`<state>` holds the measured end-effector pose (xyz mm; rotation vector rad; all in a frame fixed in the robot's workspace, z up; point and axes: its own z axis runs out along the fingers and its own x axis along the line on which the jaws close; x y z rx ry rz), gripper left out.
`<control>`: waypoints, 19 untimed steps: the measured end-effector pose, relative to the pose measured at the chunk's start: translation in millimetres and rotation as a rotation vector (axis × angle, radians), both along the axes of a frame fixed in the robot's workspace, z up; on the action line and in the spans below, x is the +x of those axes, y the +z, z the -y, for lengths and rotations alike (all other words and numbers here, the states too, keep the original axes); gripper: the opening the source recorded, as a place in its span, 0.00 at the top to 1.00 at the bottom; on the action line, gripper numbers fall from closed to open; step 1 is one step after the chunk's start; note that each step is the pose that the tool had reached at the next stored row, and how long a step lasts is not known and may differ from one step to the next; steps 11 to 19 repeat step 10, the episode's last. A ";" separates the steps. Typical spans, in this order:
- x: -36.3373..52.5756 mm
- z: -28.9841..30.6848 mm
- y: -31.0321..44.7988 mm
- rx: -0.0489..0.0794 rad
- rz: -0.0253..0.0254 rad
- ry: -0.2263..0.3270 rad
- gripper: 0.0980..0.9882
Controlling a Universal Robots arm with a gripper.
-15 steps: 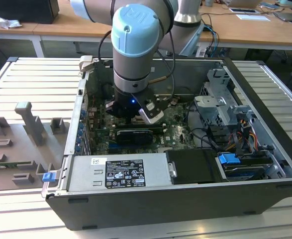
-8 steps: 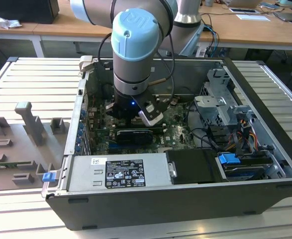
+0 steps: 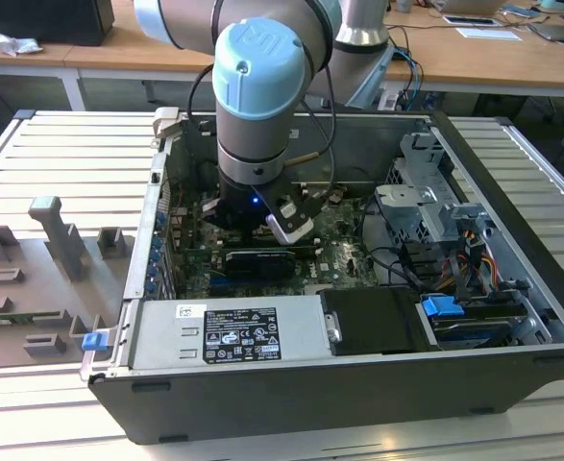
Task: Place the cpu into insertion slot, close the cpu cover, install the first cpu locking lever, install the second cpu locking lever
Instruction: 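Install the second cpu locking lever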
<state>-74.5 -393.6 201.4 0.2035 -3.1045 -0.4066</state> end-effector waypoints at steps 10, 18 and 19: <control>0.0 -0.2 17.1 0.000 0.0000 0.000 0.99; 0.0 -0.2 17.1 0.000 0.0000 0.000 0.99; 0.0 -0.2 17.1 0.000 0.0000 0.000 0.99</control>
